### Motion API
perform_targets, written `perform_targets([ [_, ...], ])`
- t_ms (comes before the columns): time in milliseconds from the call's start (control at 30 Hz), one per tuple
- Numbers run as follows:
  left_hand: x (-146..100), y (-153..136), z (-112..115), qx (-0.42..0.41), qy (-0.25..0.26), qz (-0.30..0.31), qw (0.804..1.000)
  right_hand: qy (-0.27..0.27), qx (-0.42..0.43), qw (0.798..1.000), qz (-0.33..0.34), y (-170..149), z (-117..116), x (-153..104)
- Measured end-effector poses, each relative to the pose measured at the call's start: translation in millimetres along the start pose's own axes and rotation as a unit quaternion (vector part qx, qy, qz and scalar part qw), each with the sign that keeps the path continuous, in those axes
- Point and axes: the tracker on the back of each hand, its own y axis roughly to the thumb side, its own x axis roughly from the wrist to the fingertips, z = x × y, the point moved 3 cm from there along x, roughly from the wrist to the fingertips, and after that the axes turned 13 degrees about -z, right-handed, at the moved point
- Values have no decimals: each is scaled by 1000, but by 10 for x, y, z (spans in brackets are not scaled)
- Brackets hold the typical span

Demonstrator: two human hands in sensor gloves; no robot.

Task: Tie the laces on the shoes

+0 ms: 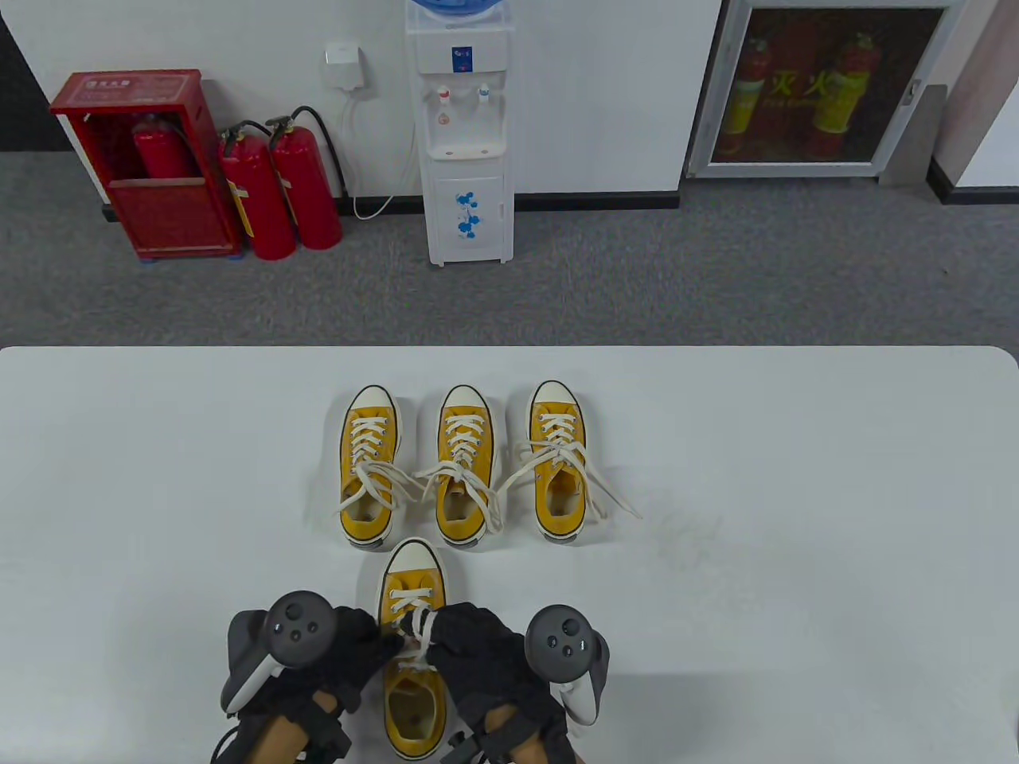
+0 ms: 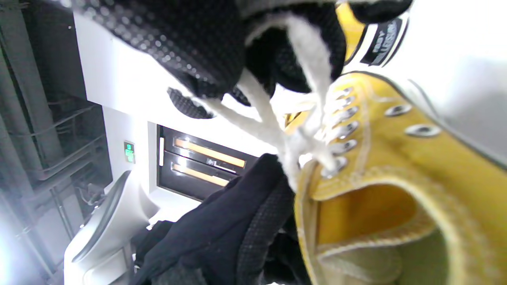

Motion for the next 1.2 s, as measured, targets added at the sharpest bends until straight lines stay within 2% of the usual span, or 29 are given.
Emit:
perform_targets([
  [233, -7, -40, -10, -7, 5, -3, 1000, -1, -7, 1000, -19, -34, 53, -3],
  [567, 9, -169, -64, -17, 20, -27, 999, 72, 29, 996, -43, -109, 12, 21],
  [767, 9, -258, -142, -42, 40, -44, 997, 87, 22, 995, -42, -96, -8, 8],
  [1000, 13, -330, -179, -104, 41, -50, 992, 52, -13, 998, -34, -85, 14, -5],
  [1200, -55, -250, -239, -131, 64, -22, 989, 54, -38, 997, -29, -60, -21, -16],
])
